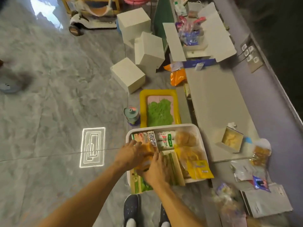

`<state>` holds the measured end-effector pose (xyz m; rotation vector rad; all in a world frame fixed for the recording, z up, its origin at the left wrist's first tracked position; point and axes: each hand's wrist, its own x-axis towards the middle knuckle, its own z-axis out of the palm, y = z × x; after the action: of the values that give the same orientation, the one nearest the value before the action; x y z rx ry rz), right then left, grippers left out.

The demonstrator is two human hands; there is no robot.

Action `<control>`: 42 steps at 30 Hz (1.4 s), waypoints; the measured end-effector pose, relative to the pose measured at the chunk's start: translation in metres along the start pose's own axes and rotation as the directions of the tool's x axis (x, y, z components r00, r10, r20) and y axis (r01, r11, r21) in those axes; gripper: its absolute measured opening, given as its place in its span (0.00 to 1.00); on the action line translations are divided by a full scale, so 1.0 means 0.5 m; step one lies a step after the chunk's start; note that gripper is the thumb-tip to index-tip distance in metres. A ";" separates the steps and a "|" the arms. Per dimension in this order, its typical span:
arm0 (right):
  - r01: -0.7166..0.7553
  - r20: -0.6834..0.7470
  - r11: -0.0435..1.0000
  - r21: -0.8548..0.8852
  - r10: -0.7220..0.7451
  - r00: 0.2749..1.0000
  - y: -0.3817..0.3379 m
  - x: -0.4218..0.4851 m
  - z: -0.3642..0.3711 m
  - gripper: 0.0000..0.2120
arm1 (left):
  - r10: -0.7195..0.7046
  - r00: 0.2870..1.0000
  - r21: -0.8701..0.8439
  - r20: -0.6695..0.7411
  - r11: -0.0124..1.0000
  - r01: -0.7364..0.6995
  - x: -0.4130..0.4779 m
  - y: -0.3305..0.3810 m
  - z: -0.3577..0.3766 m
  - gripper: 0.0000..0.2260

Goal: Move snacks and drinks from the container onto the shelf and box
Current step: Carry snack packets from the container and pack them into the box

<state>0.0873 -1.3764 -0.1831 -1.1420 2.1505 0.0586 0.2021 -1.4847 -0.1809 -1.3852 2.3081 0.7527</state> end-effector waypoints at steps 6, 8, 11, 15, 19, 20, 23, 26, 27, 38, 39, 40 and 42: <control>0.009 -0.121 1.000 0.028 -0.006 0.993 0.003 0.011 0.050 0.57 | -0.027 1.000 -0.071 0.001 0.997 0.027 0.022 -0.018 0.041 0.19; 0.019 -0.107 0.997 0.073 -0.011 0.994 0.004 0.003 0.037 0.52 | -0.057 0.998 -0.094 -0.021 0.994 0.055 0.016 -0.015 0.028 0.18; 0.013 -0.104 0.993 0.115 -0.001 0.995 0.011 -0.016 -0.006 0.49 | -0.075 0.996 -0.131 -0.049 0.989 0.068 -0.001 -0.003 -0.009 0.15; 0.045 -0.192 0.989 0.140 -0.017 0.981 0.019 -0.058 -0.133 0.47 | -0.062 0.986 -0.154 -0.152 0.987 0.038 -0.057 0.044 -0.128 0.18; 0.127 -0.302 0.975 0.182 -0.067 0.951 0.027 -0.113 -0.319 0.47 | -0.004 0.958 -0.214 -0.288 0.975 -0.060 -0.139 0.138 -0.303 0.19; 0.148 -0.330 0.971 0.186 -0.080 0.941 0.027 -0.127 -0.370 0.48 | 0.029 0.943 -0.209 -0.332 0.972 -0.104 -0.163 0.162 -0.347 0.18; 0.225 -0.442 0.964 0.144 -0.141 0.886 0.028 -0.188 -0.523 0.49 | 0.081 0.899 -0.195 -0.429 0.964 -0.180 -0.219 0.228 -0.466 0.25; 0.269 -0.524 0.955 0.128 -0.166 0.835 0.023 -0.265 -0.649 0.46 | 0.144 0.847 -0.158 -0.512 0.953 -0.258 -0.270 0.290 -0.571 0.25; 0.275 -0.547 0.953 0.126 -0.165 0.821 0.022 -0.297 -0.685 0.46 | 0.180 0.821 -0.142 -0.541 0.943 -0.300 -0.289 0.311 -0.604 0.24; 0.187 -0.820 0.945 0.268 0.122 0.559 0.135 -0.677 -0.823 0.44 | 0.598 0.549 0.101 -0.584 0.725 -0.681 -0.514 0.565 -0.768 0.21; 0.174 -0.832 0.942 0.286 0.154 0.533 0.161 -0.716 -0.816 0.44 | 0.629 0.539 0.115 -0.560 0.703 -0.702 -0.532 0.595 -0.764 0.20; 0.158 -0.838 0.938 0.308 0.189 0.511 0.187 -0.758 -0.806 0.44 | 0.661 0.526 0.121 -0.536 0.677 -0.726 -0.551 0.627 -0.754 0.20; 0.115 -0.841 0.926 0.360 0.268 0.470 0.244 -0.839 -0.781 0.45 | 0.722 0.491 0.135 -0.487 0.618 -0.775 -0.597 0.698 -0.725 0.19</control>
<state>-0.0626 -1.1359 0.3296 -0.9019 2.9132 -1.1252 0.0237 -1.3586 0.3619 -0.5234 3.4154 0.7954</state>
